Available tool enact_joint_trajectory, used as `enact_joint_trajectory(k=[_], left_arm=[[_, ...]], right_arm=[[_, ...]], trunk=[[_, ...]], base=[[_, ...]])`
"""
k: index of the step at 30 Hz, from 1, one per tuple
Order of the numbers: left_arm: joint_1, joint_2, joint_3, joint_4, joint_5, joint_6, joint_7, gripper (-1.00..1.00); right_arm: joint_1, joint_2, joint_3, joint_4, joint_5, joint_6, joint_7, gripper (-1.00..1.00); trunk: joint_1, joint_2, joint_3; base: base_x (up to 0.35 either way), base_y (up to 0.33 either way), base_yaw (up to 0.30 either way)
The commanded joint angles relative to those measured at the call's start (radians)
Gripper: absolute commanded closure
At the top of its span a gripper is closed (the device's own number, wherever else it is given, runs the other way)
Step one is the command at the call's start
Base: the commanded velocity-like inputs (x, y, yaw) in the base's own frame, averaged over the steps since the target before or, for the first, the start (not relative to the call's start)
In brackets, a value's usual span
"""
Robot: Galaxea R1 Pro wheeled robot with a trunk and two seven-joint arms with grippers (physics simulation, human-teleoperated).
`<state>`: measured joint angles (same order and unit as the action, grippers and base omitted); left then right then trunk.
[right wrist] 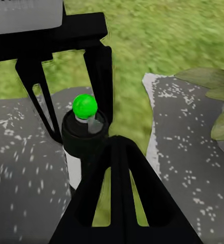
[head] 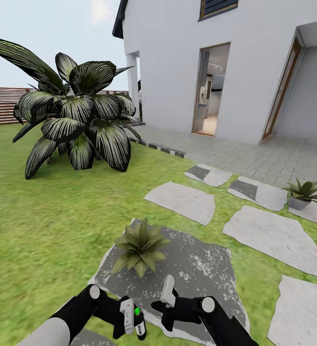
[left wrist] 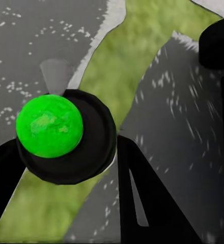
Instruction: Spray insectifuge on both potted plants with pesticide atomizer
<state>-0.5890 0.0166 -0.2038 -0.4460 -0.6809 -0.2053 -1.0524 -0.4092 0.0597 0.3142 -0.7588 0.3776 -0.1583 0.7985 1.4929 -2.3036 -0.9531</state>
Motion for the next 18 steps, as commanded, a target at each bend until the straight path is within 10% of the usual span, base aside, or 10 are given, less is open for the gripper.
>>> enact_joint_trajectory(k=[1,11,12,18], left_arm=[[0.000,0.006,-0.002,-0.002,-0.005,-0.010,0.000,1.00],[0.000,0.014,-0.002,-0.004,-0.006,-0.008,0.001,1.00],[0.000,0.019,-0.002,-0.003,-0.007,-0.008,0.002,1.00],[0.000,0.086,0.005,-0.005,-0.023,-0.002,0.015,1.00]], right_arm=[[0.000,0.000,-0.001,-0.001,0.011,-0.007,0.001,1.00],[0.000,0.000,-0.001,-0.002,0.011,-0.006,-0.001,1.00],[0.000,-0.002,-0.002,-0.001,0.011,-0.007,-0.001,-1.00],[0.000,-0.003,-0.003,0.000,0.011,-0.006,-0.001,-1.00]], trunk=[[0.000,0.000,-0.001],[0.000,0.000,-0.001],[0.000,0.000,-0.001],[0.000,0.000,-0.001]], base=[[0.000,0.000,0.000],[0.000,0.000,0.000],[0.000,0.000,0.000],[0.000,0.000,0.000]])
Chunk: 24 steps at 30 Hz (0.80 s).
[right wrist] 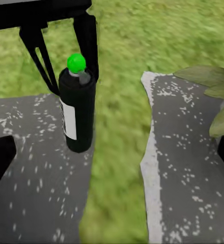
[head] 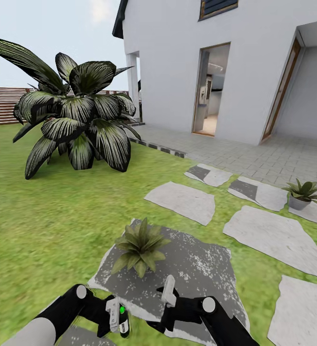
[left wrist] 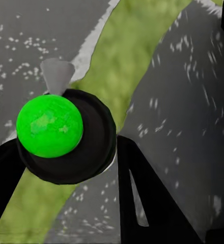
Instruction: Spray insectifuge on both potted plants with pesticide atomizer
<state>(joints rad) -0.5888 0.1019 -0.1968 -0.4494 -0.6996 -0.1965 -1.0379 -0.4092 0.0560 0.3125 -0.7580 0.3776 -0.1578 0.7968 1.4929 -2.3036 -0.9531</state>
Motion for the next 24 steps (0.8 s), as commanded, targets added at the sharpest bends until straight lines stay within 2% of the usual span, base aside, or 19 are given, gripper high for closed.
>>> enact_joint_trajectory(k=[1,3,5,7,8,10,11,14,18,21,22,24], left_arm=[[0.000,0.028,0.000,-0.002,-0.005,-0.009,0.007,1.00],[0.000,0.068,0.005,-0.003,-0.002,-0.007,0.013,1.00],[-0.001,0.089,0.020,-0.003,0.000,-0.005,0.016,1.00],[-0.004,0.095,0.037,-0.003,0.000,-0.005,0.017,1.00],[-0.014,0.098,0.067,-0.003,0.000,0.025,0.018,1.00],[-0.016,0.098,0.082,-0.004,0.001,0.061,0.018,1.00],[-0.022,0.090,0.135,-0.004,0.003,0.189,0.081,1.00],[-0.021,0.087,0.147,-0.003,0.004,0.263,0.103,1.00],[-0.006,0.083,0.145,-0.005,-0.003,0.292,0.109,1.00],[-0.004,0.082,0.154,-0.004,0.003,0.308,0.109,1.00],[-0.008,0.081,0.160,-0.004,0.004,0.335,0.109,1.00],[-0.015,0.080,0.167,-0.005,0.007,0.401,0.108,1.00]], right_arm=[[0.000,0.000,-0.003,0.001,0.010,-0.007,0.001,-1.00],[0.000,-0.014,-0.003,0.003,0.010,-0.007,0.000,-1.00],[0.000,-0.038,-0.004,0.005,0.010,-0.009,-0.004,-1.00],[0.000,-0.061,-0.005,0.012,0.010,-0.011,-0.006,-1.00],[0.000,-0.104,-0.007,0.068,0.007,-0.012,-0.025,-1.00],[0.000,-0.121,-0.007,0.115,0.004,-0.013,-0.080,-1.00],[0.000,-0.134,-0.013,0.317,-0.013,-0.015,-0.419,-1.00],[0.000,-0.133,-0.047,0.413,-0.065,-0.016,-0.558,-1.00],[0.001,-0.132,-0.071,0.463,-0.120,-0.016,-0.700,-1.00],[0.001,-0.127,-0.076,0.520,-0.144,-0.016,-0.825,-1.00],[0.001,-0.125,-0.079,0.541,-0.167,-0.016,-0.863,-1.00],[0.001,-0.124,-0.093,0.556,-0.231,-0.016,-0.895,-1.00]], trunk=[[0.000,0.000,-0.001],[0.000,0.000,-0.001],[0.000,0.000,-0.001],[0.000,0.000,-0.001],[0.000,0.000,-0.001],[0.000,0.000,-0.001],[0.000,0.000,-0.001],[0.000,0.000,-0.001],[0.000,0.000,-0.001],[0.000,0.000,-0.001],[0.000,0.000,-0.001],[0.000,0.000,-0.001]], base=[[0.000,0.000,0.000],[0.000,0.000,0.000],[0.000,0.000,0.000],[0.000,0.000,0.000],[0.000,0.000,0.000],[0.000,0.000,0.000],[0.000,0.000,0.000],[0.000,0.000,0.000],[0.000,0.000,0.000],[0.000,0.000,0.000],[0.000,0.000,0.000],[0.000,0.000,0.000]])
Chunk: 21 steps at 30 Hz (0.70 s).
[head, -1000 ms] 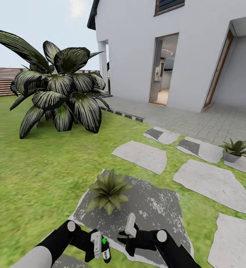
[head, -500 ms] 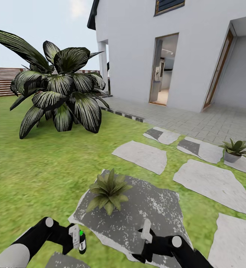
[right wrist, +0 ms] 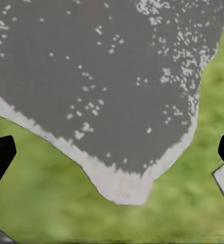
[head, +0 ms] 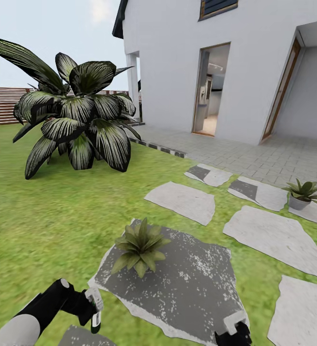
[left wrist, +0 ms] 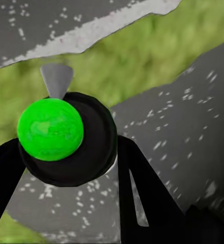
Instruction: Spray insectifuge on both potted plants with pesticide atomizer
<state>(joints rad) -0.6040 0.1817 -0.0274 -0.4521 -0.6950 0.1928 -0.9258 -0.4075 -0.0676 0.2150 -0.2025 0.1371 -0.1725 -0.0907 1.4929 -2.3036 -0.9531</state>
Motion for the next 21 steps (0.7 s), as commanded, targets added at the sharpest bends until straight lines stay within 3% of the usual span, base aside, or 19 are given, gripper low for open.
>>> enact_joint_trajectory(k=[1,4,7,9,12,18,21], left_arm=[[-0.003,0.000,-0.001,-0.004,0.005,0.049,-0.006,1.00],[-0.007,-0.005,0.004,-0.028,0.016,0.133,-0.010,1.00],[-0.008,-0.034,0.005,-0.061,0.025,0.177,-0.011,1.00],[-0.009,-0.054,0.003,-0.069,0.028,0.261,-0.012,1.00],[-0.025,-0.074,0.001,-0.073,0.028,0.336,-0.012,1.00],[-0.063,-0.078,0.002,-0.075,0.025,0.373,-0.010,1.00],[-0.068,-0.069,0.004,-0.076,0.025,0.395,-0.010,1.00]], right_arm=[[-0.001,0.000,-0.005,0.005,-0.034,0.000,-0.016,-1.00],[-0.001,0.000,-0.018,0.010,-0.176,0.000,-0.028,-1.00],[-0.001,0.000,-0.021,0.012,-0.273,0.001,-0.031,-1.00],[-0.001,-0.004,-0.022,0.012,-0.288,0.000,-0.032,-1.00],[0.000,-0.014,-0.022,0.012,-0.292,-0.003,-0.034,-1.00],[0.002,-0.101,-0.025,0.014,-0.297,-0.050,-0.038,-1.00],[0.003,-0.117,-0.025,0.049,-0.298,-0.072,-0.037,-1.00]], trunk=[[0.000,0.000,-0.001],[0.000,0.000,-0.001],[0.000,0.000,-0.001],[0.000,0.000,-0.001],[0.000,0.000,-0.001],[0.000,0.000,-0.001],[0.000,0.000,-0.001]], base=[[0.000,0.000,0.000],[0.000,0.000,0.000],[0.000,0.000,0.000],[0.000,0.000,0.000],[0.000,0.000,0.000],[0.000,0.000,0.000],[0.040,0.000,0.000]])
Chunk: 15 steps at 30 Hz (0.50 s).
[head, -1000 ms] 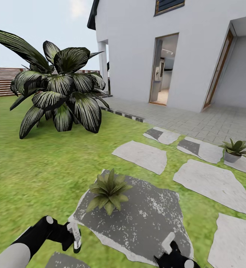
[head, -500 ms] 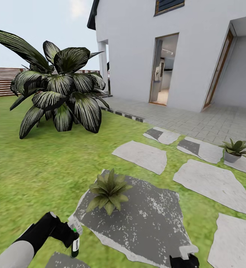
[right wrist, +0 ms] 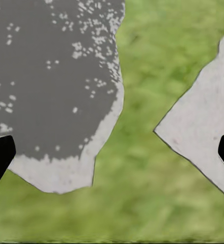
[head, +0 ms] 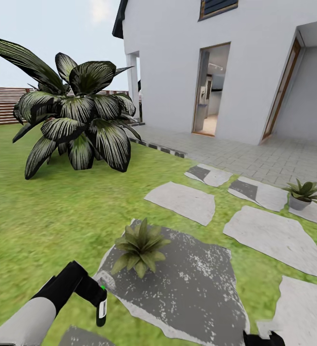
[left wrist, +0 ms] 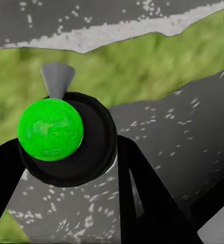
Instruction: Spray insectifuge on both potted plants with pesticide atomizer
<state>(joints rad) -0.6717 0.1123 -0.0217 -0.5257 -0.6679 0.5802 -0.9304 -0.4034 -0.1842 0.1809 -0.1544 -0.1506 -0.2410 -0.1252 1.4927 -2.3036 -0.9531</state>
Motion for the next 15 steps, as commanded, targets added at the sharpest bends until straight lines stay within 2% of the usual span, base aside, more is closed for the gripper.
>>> enact_joint_trajectory(k=[1,5,6,11,15], left_arm=[[-0.001,0.002,0.001,-0.002,-0.002,0.015,-0.005,1.00],[-0.004,0.011,0.041,-0.003,-0.003,0.057,0.001,1.00],[-0.005,0.023,0.170,-0.135,-0.013,0.136,0.004,1.00],[-0.006,0.024,0.170,-0.142,-0.013,0.136,0.004,1.00],[-0.004,0.023,0.170,-0.168,-0.013,0.138,0.003,1.00]], right_arm=[[0.000,-0.001,0.010,0.015,-0.010,-0.018,-0.002,-1.00],[0.001,-0.001,0.011,0.067,-0.007,-0.113,0.000,-1.00],[0.002,0.003,0.017,0.125,0.002,-0.176,0.002,-1.00],[0.002,0.003,0.017,0.125,0.002,-0.177,0.002,-1.00],[0.002,0.003,0.017,0.125,0.002,-0.177,0.002,-1.00]], trunk=[[0.000,0.000,-0.001],[0.000,0.000,-0.001],[0.000,0.000,-0.001],[0.000,0.000,-0.001],[0.000,0.000,-0.001]], base=[[0.184,0.000,0.000],[0.279,0.000,0.000],[-0.068,0.000,0.000],[-0.228,0.000,0.000],[-0.074,0.000,0.000]])
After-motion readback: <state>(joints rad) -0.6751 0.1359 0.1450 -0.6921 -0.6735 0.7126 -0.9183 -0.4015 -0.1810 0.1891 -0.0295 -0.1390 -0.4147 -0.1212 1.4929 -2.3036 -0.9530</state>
